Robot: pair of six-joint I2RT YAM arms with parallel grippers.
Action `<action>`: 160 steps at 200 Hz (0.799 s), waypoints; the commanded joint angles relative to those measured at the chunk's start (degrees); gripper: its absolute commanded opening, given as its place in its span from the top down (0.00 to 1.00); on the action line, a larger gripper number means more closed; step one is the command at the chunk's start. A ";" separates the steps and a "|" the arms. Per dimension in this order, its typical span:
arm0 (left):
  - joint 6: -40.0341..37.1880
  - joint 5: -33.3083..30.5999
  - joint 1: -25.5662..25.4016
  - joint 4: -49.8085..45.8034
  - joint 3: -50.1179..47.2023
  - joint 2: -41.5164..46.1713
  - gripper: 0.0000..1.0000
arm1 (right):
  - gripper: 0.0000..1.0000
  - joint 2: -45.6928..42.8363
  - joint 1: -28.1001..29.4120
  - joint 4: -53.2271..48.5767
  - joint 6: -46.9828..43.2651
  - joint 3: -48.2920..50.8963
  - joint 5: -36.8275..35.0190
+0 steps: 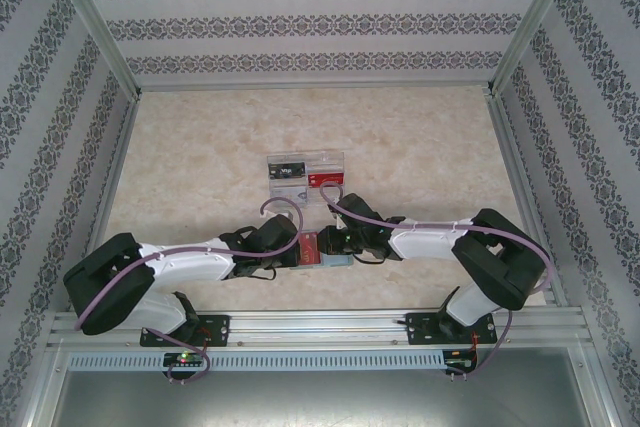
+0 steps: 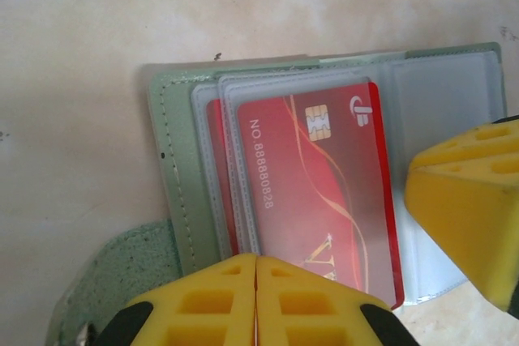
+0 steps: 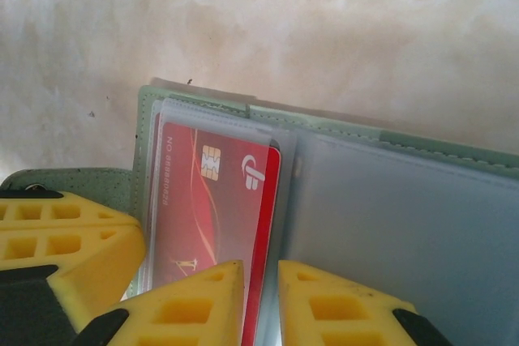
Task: Take the credit cards out of the card holder
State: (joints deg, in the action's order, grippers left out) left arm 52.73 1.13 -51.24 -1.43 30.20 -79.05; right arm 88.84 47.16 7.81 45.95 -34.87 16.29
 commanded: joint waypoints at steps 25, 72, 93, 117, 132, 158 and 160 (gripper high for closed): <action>0.86 0.04 0.85 1.94 -0.97 -0.85 0.91 | 0.80 1.28 0.66 0.80 0.77 -1.51 1.06; 0.94 0.48 0.79 2.14 -0.91 -1.44 0.91 | 0.81 2.73 0.57 1.65 1.28 -1.43 1.96; 0.97 0.55 0.79 2.14 -0.84 -1.50 0.91 | 0.86 2.66 0.65 1.72 1.39 -1.43 2.07; 1.06 0.30 0.83 1.65 -0.75 -1.48 0.91 | 0.92 2.35 0.62 1.50 1.57 -1.26 1.99; 1.33 -0.09 0.79 0.71 -0.42 -1.36 0.96 | 0.95 1.92 0.49 1.35 1.59 -0.99 1.77; 1.92 -1.84 0.82 -2.87 0.76 -1.71 1.00 | 1.00 1.26 -0.11 0.97 1.74 -0.25 1.55; 1.98 -1.90 0.82 -3.05 0.75 -1.74 1.00 | 1.00 1.19 -0.13 0.93 1.71 -0.14 1.55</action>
State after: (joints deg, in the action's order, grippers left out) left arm 53.43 1.15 -51.24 -0.69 30.02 -79.57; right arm 90.63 47.11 8.82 47.46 -35.20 17.41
